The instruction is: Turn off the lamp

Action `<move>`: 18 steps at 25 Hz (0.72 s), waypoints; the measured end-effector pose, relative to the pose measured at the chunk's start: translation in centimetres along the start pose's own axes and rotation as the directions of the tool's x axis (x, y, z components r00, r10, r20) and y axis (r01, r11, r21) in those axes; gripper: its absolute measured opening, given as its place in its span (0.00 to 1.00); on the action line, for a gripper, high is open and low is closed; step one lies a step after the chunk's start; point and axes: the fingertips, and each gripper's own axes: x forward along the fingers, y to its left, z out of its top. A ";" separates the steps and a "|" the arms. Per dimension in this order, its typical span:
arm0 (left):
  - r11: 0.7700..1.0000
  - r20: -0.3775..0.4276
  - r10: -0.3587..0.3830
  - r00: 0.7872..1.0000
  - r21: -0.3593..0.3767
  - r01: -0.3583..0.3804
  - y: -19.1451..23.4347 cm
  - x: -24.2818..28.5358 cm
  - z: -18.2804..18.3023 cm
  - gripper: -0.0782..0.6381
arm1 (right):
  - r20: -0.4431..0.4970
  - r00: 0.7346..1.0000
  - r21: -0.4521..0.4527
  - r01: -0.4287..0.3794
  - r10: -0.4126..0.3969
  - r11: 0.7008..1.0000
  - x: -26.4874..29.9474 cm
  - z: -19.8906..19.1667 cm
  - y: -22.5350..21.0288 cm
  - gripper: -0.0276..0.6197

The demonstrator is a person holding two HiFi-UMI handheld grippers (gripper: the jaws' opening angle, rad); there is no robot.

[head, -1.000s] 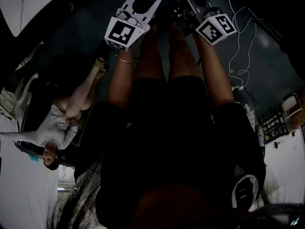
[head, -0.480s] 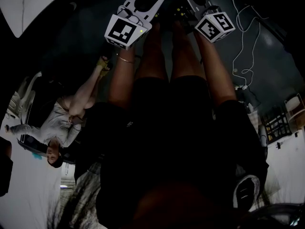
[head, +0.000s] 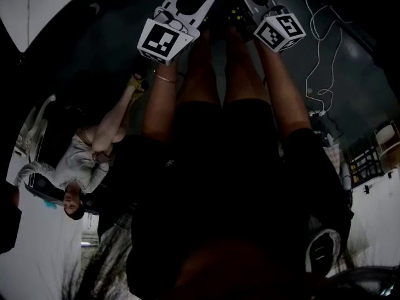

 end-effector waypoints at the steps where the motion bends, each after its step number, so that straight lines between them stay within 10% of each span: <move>1: 1.000 0.000 0.000 1.000 -0.003 0.000 0.0 0.0 0.0 0.12 | 0.000 1.000 -0.001 0.000 0.000 1.000 0.0 0.0 0.0 0.13; 18: 1.000 0.006 0.020 1.000 -0.010 -0.020 0.4 0.3 -0.1 0.12 | 0.029 1.000 -0.001 -0.008 0.008 1.000 -0.2 1.2 0.3 0.12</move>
